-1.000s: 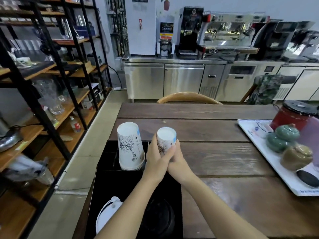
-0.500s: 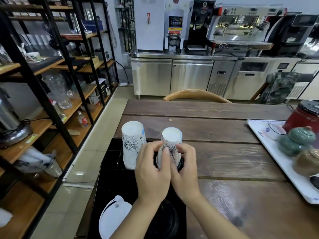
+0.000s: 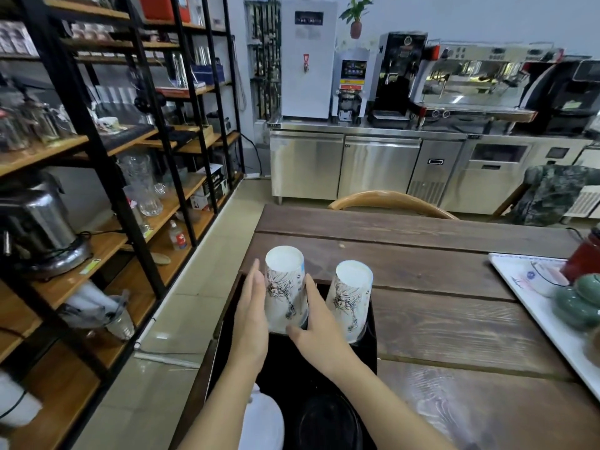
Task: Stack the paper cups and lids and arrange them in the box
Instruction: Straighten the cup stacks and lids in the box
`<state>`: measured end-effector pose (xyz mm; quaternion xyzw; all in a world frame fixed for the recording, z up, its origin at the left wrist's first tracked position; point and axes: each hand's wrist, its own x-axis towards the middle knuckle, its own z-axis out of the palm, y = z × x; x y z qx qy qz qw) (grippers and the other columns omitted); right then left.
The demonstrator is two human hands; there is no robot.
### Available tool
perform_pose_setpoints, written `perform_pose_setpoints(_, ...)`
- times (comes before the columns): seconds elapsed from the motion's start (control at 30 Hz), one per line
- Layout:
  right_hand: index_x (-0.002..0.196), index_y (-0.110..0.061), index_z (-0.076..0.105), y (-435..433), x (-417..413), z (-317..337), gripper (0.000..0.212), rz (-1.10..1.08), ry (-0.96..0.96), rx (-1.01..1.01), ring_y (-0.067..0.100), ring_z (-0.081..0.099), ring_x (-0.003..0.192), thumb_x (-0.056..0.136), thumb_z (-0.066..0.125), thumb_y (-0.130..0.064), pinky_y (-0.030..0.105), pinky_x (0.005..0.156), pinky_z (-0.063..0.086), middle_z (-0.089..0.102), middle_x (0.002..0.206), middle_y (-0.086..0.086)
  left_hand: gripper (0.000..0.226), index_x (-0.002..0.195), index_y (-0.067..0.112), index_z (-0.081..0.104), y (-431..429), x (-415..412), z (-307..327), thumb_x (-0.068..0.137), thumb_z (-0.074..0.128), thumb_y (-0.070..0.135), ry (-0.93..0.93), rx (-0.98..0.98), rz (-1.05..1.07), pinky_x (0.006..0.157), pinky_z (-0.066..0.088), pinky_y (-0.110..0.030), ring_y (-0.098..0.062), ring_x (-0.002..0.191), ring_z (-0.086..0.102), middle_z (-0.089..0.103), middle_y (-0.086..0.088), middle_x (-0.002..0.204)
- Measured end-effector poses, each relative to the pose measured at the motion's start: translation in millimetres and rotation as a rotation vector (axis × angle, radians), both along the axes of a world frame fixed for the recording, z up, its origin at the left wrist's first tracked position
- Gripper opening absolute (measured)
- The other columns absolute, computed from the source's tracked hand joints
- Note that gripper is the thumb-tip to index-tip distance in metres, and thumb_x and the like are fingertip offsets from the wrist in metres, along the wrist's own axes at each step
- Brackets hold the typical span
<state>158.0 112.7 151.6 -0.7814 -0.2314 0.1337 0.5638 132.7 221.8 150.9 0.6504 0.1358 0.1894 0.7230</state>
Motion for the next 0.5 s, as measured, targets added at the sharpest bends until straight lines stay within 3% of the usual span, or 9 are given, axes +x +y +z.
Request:
perform_pose_setpoints(0.1,0.125,-0.051,0.03,4,1,-14,0.081,-0.031,-0.048,0.003,-0.009,0.05,0.119,0.072,0.049,0.008,0.014,0.1,0.04,0.052,0.121,-0.034,0.079,0.141,0.032,0.038,0,3,-6,0.074,0.042,0.074,0.007,-0.024,-0.078,0.115,0.031,-0.04,-0.003,0.13,0.045,0.048,0.011,0.144)
perform_pose_setpoints(0.2,0.109,-0.06,0.035,2,1,-11,0.076,-0.062,-0.071,-0.009,-0.017,0.05,0.11,0.075,0.051,0.006,0.006,0.091,0.04,0.053,0.108,-0.043,0.082,0.143,0.033,0.036,2,5,-6,0.071,0.044,0.074,0.02,-0.028,-0.106,0.116,0.029,-0.04,-0.004,0.132,0.043,0.045,0.011,0.146)
perform_pose_setpoints(0.27,0.113,-0.055,0.038,1,-2,-7,0.072,-0.078,-0.094,-0.017,-0.016,0.048,0.111,0.076,0.053,0.006,0.004,0.093,0.037,0.05,0.11,-0.041,0.086,0.143,0.034,0.033,5,3,-9,0.07,0.044,0.077,0.039,-0.025,-0.124,0.117,0.028,-0.04,-0.003,0.135,0.039,0.041,0.011,0.148)
perform_pose_setpoints(0.33,0.13,-0.035,0.039,0,-5,-9,0.065,-0.141,-0.118,-0.019,-0.011,0.043,0.112,0.08,0.057,0.002,0.013,0.103,0.031,0.045,0.117,-0.031,0.083,0.143,0.034,0.033,3,-3,-10,0.072,0.044,0.076,0.075,0.037,-0.048,0.117,0.026,-0.04,-0.004,0.137,0.034,0.037,0.011,0.15)
perform_pose_setpoints(0.4,0.133,-0.017,0.042,-6,-7,-12,0.054,-0.23,-0.108,-0.033,-0.004,0.043,0.11,0.084,0.06,-0.004,0.019,0.102,0.031,0.046,0.116,-0.02,0.063,0.137,0.025,0.039,-1,-12,-12,0.084,0.05,0.056,0.097,0.105,0.124,0.113,0.031,-0.037,-0.007,0.132,0.037,0.04,0.007,0.144)
perform_pose_setpoints(0.5,0.118,-0.014,0.055,-23,-10,-18,0.032,-0.285,-0.099,-0.088,0.002,0.051,0.097,0.087,0.061,-0.012,0.005,0.085,0.035,0.055,0.111,-0.007,0.027,0.117,0.022,0.05,-10,-30,-19,0.091,0.055,0.02,0.068,0.258,0.281,0.096,0.043,-0.029,-0.009,0.108,0.053,0.055,0.004,0.116)
